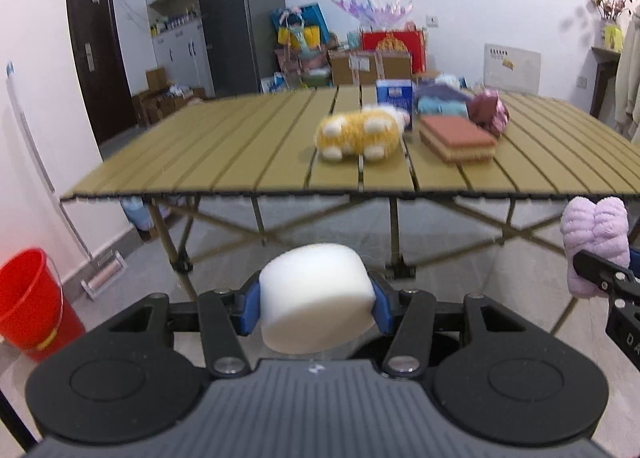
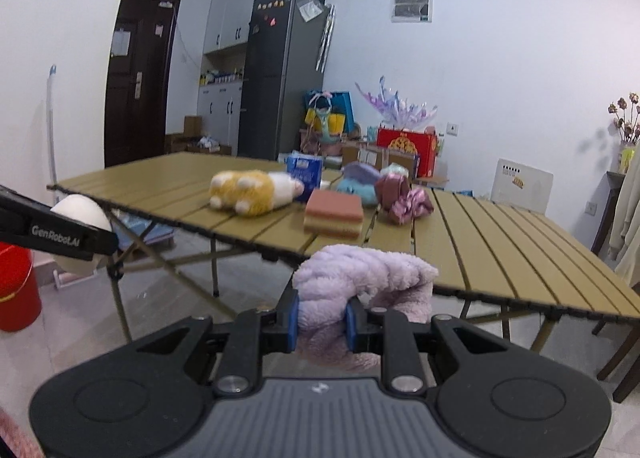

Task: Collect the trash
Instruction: 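Lift the foam cylinder and towel and carry both toward the black bin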

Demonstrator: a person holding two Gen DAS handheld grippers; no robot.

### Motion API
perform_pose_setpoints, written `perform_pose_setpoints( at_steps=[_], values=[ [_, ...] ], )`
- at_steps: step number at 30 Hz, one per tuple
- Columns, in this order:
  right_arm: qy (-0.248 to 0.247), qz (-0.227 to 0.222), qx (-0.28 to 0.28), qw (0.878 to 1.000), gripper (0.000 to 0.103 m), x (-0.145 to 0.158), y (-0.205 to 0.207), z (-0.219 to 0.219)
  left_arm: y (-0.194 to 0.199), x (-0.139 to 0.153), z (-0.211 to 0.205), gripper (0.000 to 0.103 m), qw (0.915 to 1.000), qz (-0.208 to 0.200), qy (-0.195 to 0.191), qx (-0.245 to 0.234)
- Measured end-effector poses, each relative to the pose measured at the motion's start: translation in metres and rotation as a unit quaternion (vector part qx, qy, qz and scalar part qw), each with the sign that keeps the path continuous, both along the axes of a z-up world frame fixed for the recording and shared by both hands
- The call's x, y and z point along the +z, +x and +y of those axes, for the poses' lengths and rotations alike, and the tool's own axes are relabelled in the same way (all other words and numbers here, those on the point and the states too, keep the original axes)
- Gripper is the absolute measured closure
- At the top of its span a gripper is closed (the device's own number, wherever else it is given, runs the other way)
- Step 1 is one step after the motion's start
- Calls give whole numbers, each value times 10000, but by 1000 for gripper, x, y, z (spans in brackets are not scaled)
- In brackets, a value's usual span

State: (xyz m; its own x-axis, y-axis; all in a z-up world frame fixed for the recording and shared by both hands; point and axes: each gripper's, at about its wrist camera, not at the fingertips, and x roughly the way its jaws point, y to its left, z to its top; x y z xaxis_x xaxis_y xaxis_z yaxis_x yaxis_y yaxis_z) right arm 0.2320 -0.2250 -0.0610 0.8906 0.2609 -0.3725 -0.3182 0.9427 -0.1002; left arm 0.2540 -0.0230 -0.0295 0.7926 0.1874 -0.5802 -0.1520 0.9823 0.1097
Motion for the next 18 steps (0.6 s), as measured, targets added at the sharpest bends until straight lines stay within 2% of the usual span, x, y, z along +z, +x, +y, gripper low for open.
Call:
perform_pose_setpoints(
  at_steps=[9, 18],
  values=[
    [14, 625, -104, 9980, 82, -25, -15, -9, -21, -43, 11, 49, 9970, 742, -215, -47],
    [93, 1256, -371, 9913, 82, -52, -11, -20, -15, -85, 23, 49, 9882, 1462, -444, 88]
  ],
)
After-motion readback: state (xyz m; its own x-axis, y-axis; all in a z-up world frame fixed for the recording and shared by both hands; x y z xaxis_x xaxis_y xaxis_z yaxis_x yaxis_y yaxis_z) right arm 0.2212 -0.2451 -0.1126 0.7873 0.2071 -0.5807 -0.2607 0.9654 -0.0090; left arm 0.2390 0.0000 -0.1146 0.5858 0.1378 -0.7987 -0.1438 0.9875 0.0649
